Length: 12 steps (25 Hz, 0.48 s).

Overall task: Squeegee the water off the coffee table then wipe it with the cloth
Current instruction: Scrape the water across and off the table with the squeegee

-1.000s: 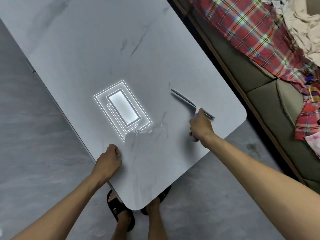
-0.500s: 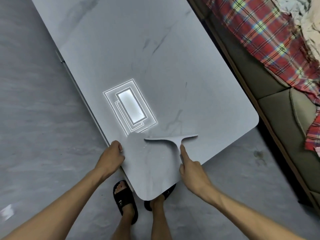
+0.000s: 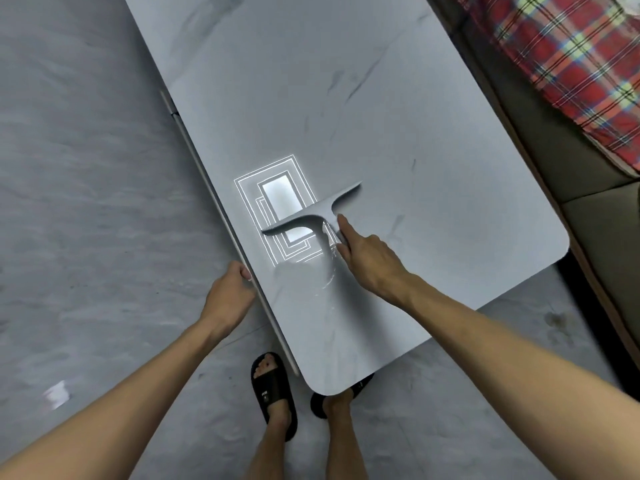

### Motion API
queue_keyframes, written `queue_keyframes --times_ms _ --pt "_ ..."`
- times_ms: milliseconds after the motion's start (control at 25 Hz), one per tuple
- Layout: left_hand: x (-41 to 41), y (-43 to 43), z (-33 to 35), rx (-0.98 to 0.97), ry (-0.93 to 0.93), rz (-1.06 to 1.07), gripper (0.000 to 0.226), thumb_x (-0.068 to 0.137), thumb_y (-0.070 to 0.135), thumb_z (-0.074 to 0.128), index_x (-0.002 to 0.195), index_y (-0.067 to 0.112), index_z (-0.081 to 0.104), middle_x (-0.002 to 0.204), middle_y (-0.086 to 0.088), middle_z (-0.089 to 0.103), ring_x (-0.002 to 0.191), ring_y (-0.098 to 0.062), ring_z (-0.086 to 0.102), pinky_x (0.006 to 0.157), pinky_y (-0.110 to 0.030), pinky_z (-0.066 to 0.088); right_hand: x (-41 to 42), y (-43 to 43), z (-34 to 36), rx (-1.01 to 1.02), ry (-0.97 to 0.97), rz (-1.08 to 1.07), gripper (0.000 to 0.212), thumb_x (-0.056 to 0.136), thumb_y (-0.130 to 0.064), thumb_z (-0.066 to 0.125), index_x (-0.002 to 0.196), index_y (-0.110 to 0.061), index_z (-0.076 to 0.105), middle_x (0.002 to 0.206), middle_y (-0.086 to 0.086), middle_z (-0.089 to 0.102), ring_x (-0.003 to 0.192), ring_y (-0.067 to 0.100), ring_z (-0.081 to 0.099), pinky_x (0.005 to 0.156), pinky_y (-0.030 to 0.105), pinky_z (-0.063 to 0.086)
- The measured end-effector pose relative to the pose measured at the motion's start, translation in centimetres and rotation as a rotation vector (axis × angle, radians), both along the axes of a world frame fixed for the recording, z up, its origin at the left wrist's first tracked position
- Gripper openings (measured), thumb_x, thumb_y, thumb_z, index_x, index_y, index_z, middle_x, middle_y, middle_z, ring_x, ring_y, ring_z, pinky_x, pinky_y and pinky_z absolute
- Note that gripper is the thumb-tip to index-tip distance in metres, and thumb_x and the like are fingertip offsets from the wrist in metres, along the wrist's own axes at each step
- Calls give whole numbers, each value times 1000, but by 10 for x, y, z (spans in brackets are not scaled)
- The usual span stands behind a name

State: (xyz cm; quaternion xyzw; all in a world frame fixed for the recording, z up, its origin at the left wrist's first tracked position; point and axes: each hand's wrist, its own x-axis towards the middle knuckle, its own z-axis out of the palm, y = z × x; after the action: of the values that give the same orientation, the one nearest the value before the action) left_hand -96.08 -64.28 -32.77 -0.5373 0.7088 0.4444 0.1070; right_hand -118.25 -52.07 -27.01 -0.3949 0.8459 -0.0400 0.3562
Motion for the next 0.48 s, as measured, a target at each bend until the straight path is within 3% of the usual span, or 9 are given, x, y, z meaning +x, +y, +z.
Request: queue_keyframes --times_ms 160,320,480 --pt "-4 4 0 71 16 -38 19 81 10 55 95 18 45 70 0 51 59 -15 47 49 -29 30 16 62 3 60 -7 -8 52 103 -39 27 151 -37 9 78 8 54 69 31 53 64 34 40" --pt "-10 13 1 246 -23 -130 19 80 10 55 93 18 45 76 -2 52 62 -16 45 52 -29 32 27 136 23 180 14 33 53 103 -38 26 152 -37 4 85 7 65 75 29 61 66 35 46" --pt "-11 16 0 292 -33 -161 16 81 12 54 92 18 45 81 -5 54 64 -18 46 53 -28 34 31 147 41 140 18 67 53 103 -40 26 151 -39 4 69 -6 52 64 19 52 61 33 42"
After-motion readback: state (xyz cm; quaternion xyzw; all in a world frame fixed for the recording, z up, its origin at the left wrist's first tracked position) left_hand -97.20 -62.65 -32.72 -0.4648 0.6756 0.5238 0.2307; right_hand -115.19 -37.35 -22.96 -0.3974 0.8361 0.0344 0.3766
